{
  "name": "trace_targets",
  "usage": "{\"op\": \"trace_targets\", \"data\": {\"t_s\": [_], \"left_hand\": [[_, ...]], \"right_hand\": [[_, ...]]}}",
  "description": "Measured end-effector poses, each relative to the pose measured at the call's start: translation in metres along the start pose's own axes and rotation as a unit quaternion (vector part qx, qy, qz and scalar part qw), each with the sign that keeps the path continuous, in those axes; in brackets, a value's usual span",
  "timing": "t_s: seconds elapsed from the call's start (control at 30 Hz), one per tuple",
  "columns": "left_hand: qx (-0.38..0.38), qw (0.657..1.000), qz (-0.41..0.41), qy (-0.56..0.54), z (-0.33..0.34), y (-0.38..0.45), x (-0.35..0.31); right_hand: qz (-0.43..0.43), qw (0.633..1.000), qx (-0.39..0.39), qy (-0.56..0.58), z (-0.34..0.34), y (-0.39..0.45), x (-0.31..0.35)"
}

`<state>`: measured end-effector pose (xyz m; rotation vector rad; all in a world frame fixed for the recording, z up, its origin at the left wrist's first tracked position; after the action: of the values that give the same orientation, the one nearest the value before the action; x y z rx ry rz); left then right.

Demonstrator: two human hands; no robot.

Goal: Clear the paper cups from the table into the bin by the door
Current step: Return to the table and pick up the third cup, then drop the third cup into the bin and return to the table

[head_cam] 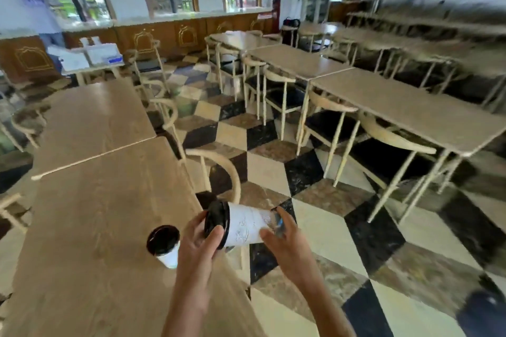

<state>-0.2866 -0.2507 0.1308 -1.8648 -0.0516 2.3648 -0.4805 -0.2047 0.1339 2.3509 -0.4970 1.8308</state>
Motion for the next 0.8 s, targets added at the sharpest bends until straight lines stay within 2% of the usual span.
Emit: {"op": "trace_targets", "data": {"t_s": [0.17,0.37,0.57,0.8], "left_hand": [[0.132,0.991,-0.017,-0.006,0.160,-0.067,0.020],[0.296,0.953,-0.059,0.001,0.347,-0.159,0.056],[0.443,0.889,-0.118,0.021,0.515,-0.252,0.116],[0.551,0.817,-0.169,0.033,0.689,-0.346,0.193]], "right_hand": [[-0.018,0.993,-0.100,0.068,-0.165,-0.068,-0.029],[0.017,0.958,-0.275,0.080,-0.351,-0.171,-0.072],[0.051,0.892,-0.438,0.101,-0.494,-0.273,-0.126],[0.097,0.804,-0.580,0.089,-0.635,-0.347,-0.194]]}}
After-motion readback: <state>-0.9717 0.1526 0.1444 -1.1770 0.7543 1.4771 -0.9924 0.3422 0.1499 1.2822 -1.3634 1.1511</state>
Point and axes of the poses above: each hand's wrist, its own y-axis towards the middle knuckle, its own z-axis out of the palm, x = y × z, the point moved 3 cm from there along y, towards the middle knuckle, and after that the axes turned 3 degrees about y, right-handed, at the moved point
